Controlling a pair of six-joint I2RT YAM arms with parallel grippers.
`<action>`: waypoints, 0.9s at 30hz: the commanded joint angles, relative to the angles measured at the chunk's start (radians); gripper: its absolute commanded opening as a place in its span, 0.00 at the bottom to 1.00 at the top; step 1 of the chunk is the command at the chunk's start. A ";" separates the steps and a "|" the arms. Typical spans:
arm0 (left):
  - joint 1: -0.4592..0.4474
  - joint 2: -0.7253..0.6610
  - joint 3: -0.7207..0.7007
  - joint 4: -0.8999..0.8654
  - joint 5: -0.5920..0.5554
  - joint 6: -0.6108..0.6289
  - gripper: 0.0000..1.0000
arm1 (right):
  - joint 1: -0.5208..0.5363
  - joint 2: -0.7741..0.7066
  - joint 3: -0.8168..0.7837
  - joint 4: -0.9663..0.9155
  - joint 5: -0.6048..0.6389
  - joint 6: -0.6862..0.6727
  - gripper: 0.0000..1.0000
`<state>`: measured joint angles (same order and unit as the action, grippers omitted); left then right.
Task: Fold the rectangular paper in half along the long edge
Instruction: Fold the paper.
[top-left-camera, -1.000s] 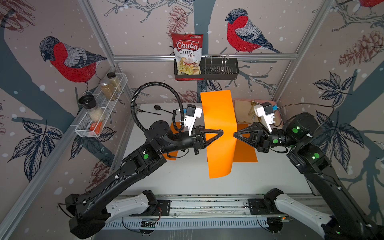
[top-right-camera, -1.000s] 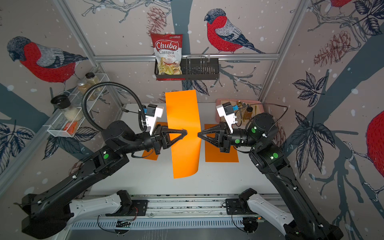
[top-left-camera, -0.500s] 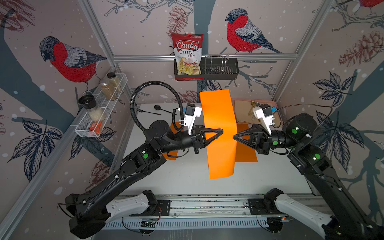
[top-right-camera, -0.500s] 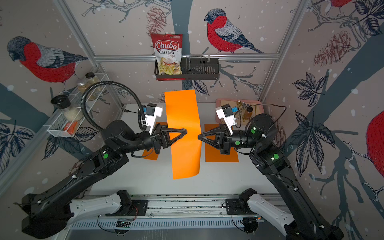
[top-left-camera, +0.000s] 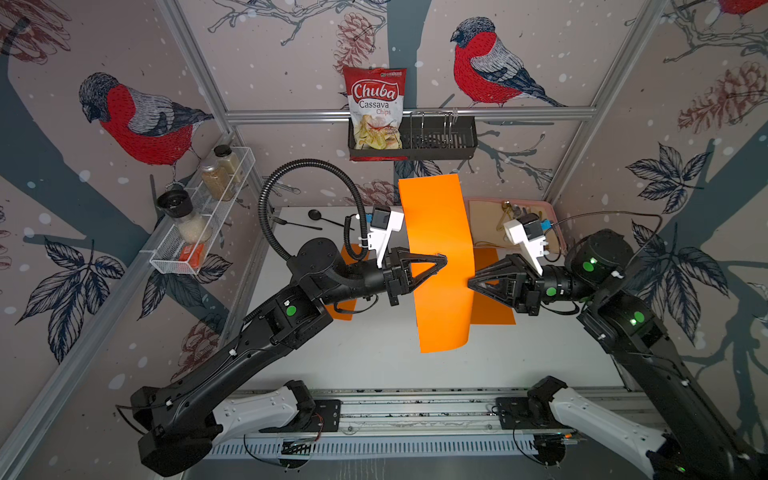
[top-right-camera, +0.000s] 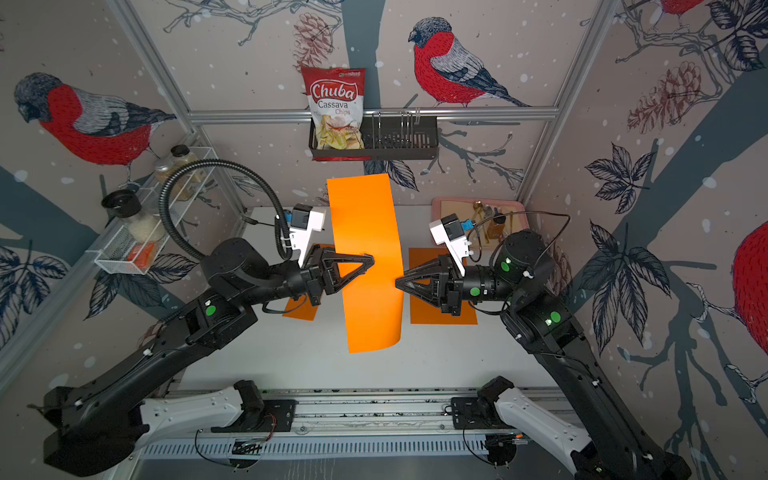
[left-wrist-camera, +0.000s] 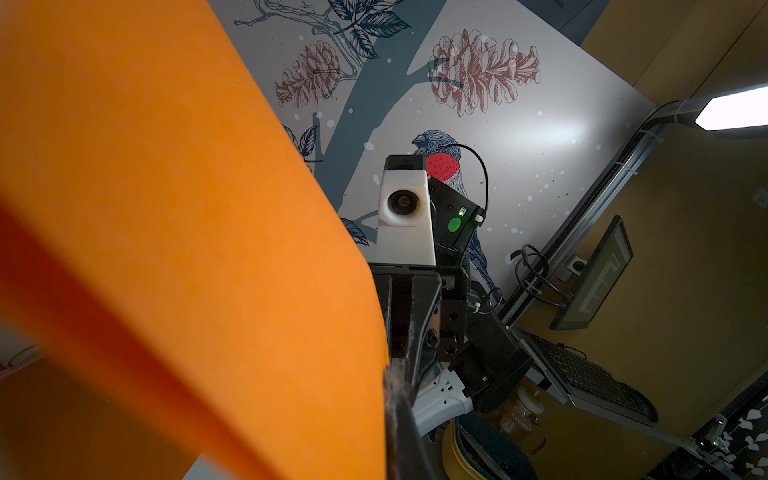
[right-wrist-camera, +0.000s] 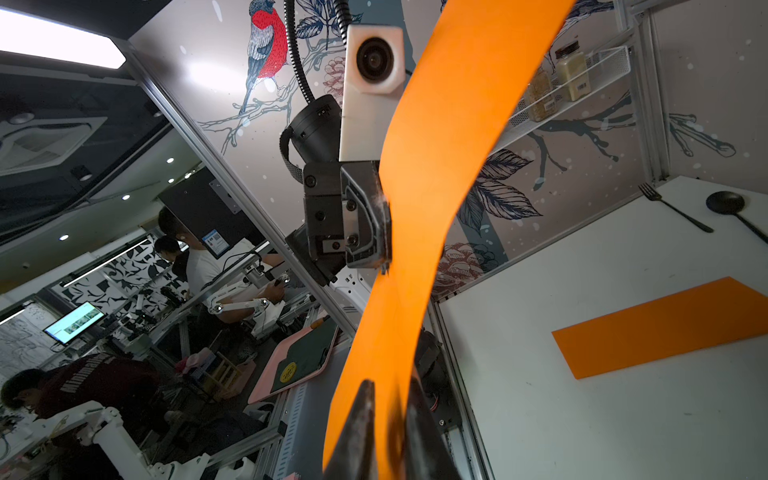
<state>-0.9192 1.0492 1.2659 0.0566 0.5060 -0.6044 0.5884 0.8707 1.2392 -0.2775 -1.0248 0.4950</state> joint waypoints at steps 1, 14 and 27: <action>0.002 0.002 0.013 0.020 0.008 0.008 0.00 | 0.009 -0.004 0.002 -0.015 0.010 -0.020 0.02; 0.002 0.006 0.029 0.008 0.007 0.021 0.00 | 0.022 -0.010 0.017 -0.091 0.024 -0.061 0.06; 0.002 0.005 0.047 -0.011 0.000 0.031 0.00 | 0.033 -0.014 0.032 -0.161 0.038 -0.096 0.11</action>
<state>-0.9184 1.0554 1.3022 0.0334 0.5121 -0.5945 0.6163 0.8585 1.2640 -0.4229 -0.9905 0.4179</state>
